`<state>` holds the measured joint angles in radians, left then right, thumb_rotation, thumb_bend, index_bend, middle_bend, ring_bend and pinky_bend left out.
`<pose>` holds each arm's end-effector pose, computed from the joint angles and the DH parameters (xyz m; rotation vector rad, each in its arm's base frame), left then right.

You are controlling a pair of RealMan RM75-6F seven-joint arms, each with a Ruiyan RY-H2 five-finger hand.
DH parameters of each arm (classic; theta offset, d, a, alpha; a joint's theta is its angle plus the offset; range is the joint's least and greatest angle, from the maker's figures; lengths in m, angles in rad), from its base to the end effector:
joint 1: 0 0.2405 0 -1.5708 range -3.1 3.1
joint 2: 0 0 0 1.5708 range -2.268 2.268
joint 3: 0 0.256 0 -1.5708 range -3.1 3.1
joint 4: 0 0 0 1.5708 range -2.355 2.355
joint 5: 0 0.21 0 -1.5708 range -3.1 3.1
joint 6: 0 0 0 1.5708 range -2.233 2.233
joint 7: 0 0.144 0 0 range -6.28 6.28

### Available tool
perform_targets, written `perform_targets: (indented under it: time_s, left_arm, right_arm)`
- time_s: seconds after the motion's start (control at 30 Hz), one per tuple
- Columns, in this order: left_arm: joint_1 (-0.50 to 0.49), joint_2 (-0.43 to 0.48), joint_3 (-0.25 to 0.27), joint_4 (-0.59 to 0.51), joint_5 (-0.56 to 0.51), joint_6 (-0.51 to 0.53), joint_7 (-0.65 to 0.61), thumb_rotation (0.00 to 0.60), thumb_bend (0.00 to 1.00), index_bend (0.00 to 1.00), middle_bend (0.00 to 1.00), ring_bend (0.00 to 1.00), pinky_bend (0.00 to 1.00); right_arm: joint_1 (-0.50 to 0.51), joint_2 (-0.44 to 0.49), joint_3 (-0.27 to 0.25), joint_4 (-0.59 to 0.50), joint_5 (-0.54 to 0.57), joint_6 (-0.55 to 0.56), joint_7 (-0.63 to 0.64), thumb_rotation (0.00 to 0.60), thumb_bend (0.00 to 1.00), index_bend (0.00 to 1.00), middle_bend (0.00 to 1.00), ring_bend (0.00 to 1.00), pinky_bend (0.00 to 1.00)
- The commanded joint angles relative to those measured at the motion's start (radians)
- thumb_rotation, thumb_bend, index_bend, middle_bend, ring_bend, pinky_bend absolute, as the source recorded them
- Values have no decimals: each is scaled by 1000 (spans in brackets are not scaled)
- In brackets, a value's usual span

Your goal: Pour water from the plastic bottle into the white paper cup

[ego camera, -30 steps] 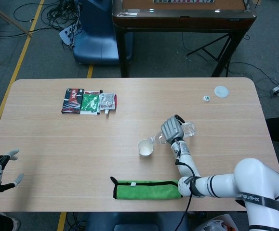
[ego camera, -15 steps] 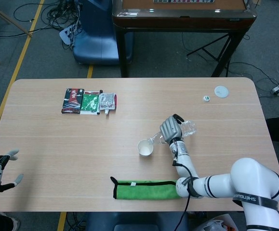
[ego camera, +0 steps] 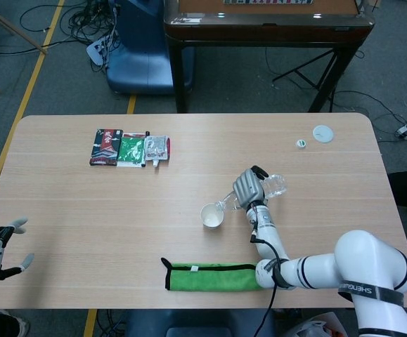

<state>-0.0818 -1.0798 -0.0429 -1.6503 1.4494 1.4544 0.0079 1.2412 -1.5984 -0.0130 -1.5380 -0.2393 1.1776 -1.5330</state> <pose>-0.3159 0.1780 0.1659 -1.3625 -0.9470 -0.8521 -0.0985 -0.3748 -0.0315 1.9589 -0.1161 -0.0478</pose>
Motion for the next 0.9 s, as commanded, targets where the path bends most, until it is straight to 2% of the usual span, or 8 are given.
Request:
perform_targets:
  time_s: [0.03,0.53,0.9]
  left_arm:
    - [0,0,0,0,0,0,-1,600,224,211,342,271,442]
    - [0,-1,-1,2,-4,-1,-2,600,224,211,343,271,442]
    - [0,1,-2,2,-6,-3,-3,600,225,212,342,271,442]
  right_arm:
    - [1,0,-3,0,0,3,-9,600,178,634,666,533,513]
    - [-1,-13,-14,12,-21,11,-36,600,178,634,666,533,513]
    - [-8,-19,-3,16,-30,10,-27,600,178,634,666,533,514]
